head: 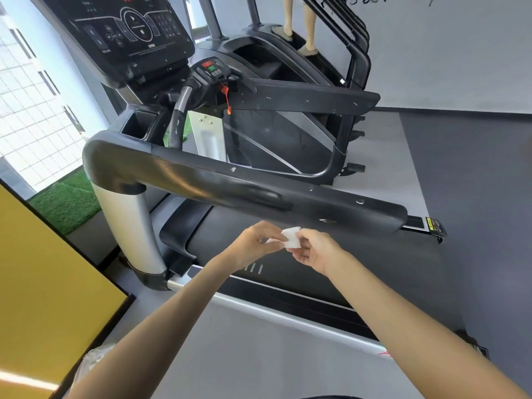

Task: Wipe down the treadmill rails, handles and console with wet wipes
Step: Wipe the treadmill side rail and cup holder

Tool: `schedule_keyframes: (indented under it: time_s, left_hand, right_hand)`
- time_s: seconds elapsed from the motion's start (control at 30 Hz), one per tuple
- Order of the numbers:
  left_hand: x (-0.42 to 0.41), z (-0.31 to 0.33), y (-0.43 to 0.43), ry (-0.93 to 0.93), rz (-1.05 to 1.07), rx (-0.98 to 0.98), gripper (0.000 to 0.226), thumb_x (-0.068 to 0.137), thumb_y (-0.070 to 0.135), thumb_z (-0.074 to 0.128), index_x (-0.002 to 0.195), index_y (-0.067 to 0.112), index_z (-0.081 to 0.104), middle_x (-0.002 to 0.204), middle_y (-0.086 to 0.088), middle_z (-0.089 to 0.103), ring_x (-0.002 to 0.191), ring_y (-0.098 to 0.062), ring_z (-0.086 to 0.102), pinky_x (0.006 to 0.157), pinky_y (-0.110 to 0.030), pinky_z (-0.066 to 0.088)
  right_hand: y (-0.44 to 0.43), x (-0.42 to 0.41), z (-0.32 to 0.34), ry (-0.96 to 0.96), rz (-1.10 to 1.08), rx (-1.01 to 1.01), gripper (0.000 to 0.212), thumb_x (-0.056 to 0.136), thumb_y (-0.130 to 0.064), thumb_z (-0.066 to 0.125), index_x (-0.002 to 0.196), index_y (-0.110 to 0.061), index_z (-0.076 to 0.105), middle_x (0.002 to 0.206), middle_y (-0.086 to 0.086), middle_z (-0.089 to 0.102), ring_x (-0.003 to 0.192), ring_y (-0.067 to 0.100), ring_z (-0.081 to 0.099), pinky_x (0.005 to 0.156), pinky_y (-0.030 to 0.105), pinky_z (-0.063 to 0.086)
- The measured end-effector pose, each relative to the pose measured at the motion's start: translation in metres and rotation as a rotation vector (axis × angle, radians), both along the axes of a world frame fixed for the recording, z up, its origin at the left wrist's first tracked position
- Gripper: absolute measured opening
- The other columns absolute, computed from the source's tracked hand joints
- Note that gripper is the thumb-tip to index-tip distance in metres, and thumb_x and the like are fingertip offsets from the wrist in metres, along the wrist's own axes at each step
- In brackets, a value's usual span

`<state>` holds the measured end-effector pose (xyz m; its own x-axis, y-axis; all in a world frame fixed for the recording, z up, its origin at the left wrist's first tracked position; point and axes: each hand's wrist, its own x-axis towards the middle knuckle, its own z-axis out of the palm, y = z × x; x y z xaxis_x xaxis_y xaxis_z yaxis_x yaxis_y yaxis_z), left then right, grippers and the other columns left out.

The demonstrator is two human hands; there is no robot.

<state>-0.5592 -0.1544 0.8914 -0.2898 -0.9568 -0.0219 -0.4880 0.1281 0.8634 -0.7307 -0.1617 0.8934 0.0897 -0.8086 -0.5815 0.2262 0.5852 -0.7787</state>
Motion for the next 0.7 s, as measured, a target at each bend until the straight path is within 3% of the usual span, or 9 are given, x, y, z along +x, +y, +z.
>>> schedule_keyframes:
  time_s: [0.07, 0.13, 0.2, 0.27, 0.33, 0.43, 0.57, 0.7]
  left_hand:
    - [0.002, 0.000, 0.003, 0.121, 0.130, 0.064, 0.024, 0.088, 0.025, 0.068, 0.112, 0.020, 0.068, 0.118, 0.007, 0.057, 0.105, -0.004, 0.058, 0.089, -0.017, 0.046]
    - [0.003, -0.002, 0.006, 0.232, 0.286, 0.257, 0.038, 0.089, 0.034, 0.065, 0.123, 0.018, 0.059, 0.120, 0.002, 0.059, 0.105, -0.011, 0.060, 0.084, -0.026, 0.050]
    - [0.001, -0.006, 0.008, 0.318, 0.287, 0.538, 0.041, 0.090, 0.033, 0.064, 0.123, 0.010, 0.057, 0.111, -0.006, 0.067, 0.096, -0.019, 0.065, 0.076, -0.032, 0.052]
    - [-0.003, -0.008, 0.011, 0.489, 0.313, 0.701, 0.032, 0.090, 0.023, 0.065, 0.115, 0.003, 0.060, 0.097, -0.010, 0.069, 0.082, -0.021, 0.065, 0.068, -0.032, 0.053]
    - [-0.007, -0.008, 0.011, 0.596, 0.368, 0.707, 0.019, 0.090, 0.011, 0.063, 0.106, 0.000, 0.062, 0.086, -0.010, 0.066, 0.071, -0.019, 0.062, 0.061, -0.028, 0.051]
    - [-0.009, -0.008, 0.010, 0.600, 0.381, 0.629, 0.012, 0.090, 0.004, 0.059, 0.101, 0.005, 0.063, 0.086, -0.011, 0.066, 0.070, -0.018, 0.059, 0.055, -0.025, 0.048]
    - [-0.011, -0.005, 0.011, 0.615, 0.338, 0.582, 0.013, 0.089, 0.000, 0.058, 0.097, 0.008, 0.064, 0.093, -0.013, 0.068, 0.079, -0.021, 0.062, 0.055, -0.024, 0.049]
    - [-0.013, -0.003, 0.008, 0.605, 0.267, 0.542, 0.016, 0.091, -0.002, 0.053, 0.092, 0.009, 0.065, 0.091, -0.010, 0.067, 0.081, -0.021, 0.062, 0.057, -0.025, 0.051]
  right_hand:
    - [0.002, -0.002, -0.004, -0.011, -0.033, -0.014, 0.016, 0.094, -0.006, 0.046, 0.101, -0.004, 0.060, 0.086, 0.012, 0.066, 0.069, 0.021, 0.061, 0.063, 0.029, 0.048]
    - [0.003, -0.004, -0.007, -0.001, -0.027, -0.036, 0.015, 0.096, -0.006, 0.046, 0.093, -0.008, 0.060, 0.083, 0.009, 0.064, 0.071, 0.019, 0.059, 0.062, 0.029, 0.046]
    - [0.004, -0.004, -0.010, 0.024, -0.014, -0.069, 0.017, 0.096, -0.006, 0.045, 0.091, -0.010, 0.061, 0.080, 0.007, 0.064, 0.070, 0.018, 0.059, 0.062, 0.029, 0.046]
    - [0.005, -0.005, -0.010, 0.036, 0.001, -0.099, 0.021, 0.097, -0.006, 0.044, 0.087, -0.010, 0.062, 0.069, 0.003, 0.063, 0.067, 0.016, 0.059, 0.061, 0.029, 0.046]
    - [0.006, -0.007, -0.008, 0.029, 0.022, -0.111, 0.020, 0.098, -0.008, 0.043, 0.087, -0.010, 0.060, 0.071, 0.004, 0.063, 0.068, 0.018, 0.059, 0.060, 0.029, 0.045]
    - [0.008, -0.009, -0.008, 0.008, 0.072, -0.101, 0.014, 0.098, -0.016, 0.048, 0.096, -0.011, 0.061, 0.091, 0.011, 0.066, 0.076, 0.021, 0.062, 0.061, 0.029, 0.047]
    - [0.009, -0.013, -0.010, 0.054, 0.096, -0.160, 0.017, 0.089, 0.007, 0.053, 0.097, -0.007, 0.059, 0.097, 0.012, 0.066, 0.079, 0.021, 0.064, 0.060, 0.028, 0.049]
    - [0.008, -0.017, -0.011, 0.049, 0.059, -0.155, 0.028, 0.085, 0.015, 0.041, 0.083, -0.007, 0.059, 0.094, 0.014, 0.062, 0.081, 0.024, 0.062, 0.063, 0.031, 0.050]
